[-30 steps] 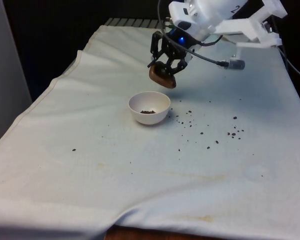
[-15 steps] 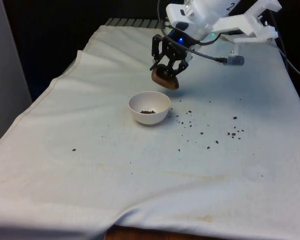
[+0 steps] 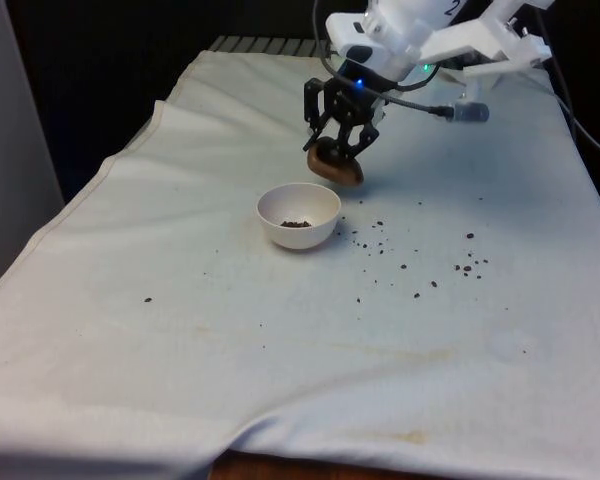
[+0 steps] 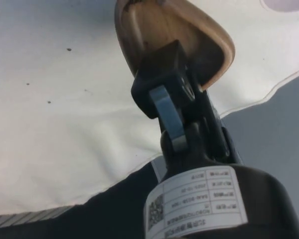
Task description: Pour the coffee beans from the cup into the bowl.
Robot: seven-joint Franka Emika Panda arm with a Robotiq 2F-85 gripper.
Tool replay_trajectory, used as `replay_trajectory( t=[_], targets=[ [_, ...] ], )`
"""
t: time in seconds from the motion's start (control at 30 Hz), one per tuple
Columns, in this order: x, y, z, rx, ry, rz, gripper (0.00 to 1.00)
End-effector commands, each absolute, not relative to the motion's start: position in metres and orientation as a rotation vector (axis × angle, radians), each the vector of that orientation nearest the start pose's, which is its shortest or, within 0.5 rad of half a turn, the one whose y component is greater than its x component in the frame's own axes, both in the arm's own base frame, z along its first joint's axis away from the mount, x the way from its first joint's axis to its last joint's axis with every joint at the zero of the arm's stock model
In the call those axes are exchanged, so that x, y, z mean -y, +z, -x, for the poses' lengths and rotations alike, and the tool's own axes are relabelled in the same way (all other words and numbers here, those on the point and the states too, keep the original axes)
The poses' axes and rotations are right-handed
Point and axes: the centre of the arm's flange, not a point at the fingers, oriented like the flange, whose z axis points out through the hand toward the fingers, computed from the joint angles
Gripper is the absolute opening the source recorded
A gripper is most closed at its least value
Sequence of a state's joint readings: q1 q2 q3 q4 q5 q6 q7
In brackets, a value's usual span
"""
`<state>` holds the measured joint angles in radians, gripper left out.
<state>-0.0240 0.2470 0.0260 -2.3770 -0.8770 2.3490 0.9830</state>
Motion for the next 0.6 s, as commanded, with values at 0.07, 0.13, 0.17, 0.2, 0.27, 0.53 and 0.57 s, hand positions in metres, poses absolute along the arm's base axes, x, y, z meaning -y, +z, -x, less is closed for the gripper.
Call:
replay_trajectory(
  t=[0.07,0.13,0.17,0.2,0.27,0.53,0.57],
  targets=[
    [0.011,0.2005,-0.4773,0.337,0.046,-2.581,0.03],
    [0.012,0.1993,-0.4763,0.336,0.052,-2.593,0.03],
    [0.013,0.1984,-0.4756,0.337,0.058,-2.604,0.03],
    [0.0135,0.1978,-0.475,0.337,0.061,-2.61,0.03],
    [0.0148,0.1966,-0.4737,0.337,0.065,-2.62,0.03],
    [0.0187,0.194,-0.4723,0.341,0.085,-2.635,0.03],
    [0.0196,0.1925,-0.4702,0.34,0.087,-2.662,0.03]
  ],
)
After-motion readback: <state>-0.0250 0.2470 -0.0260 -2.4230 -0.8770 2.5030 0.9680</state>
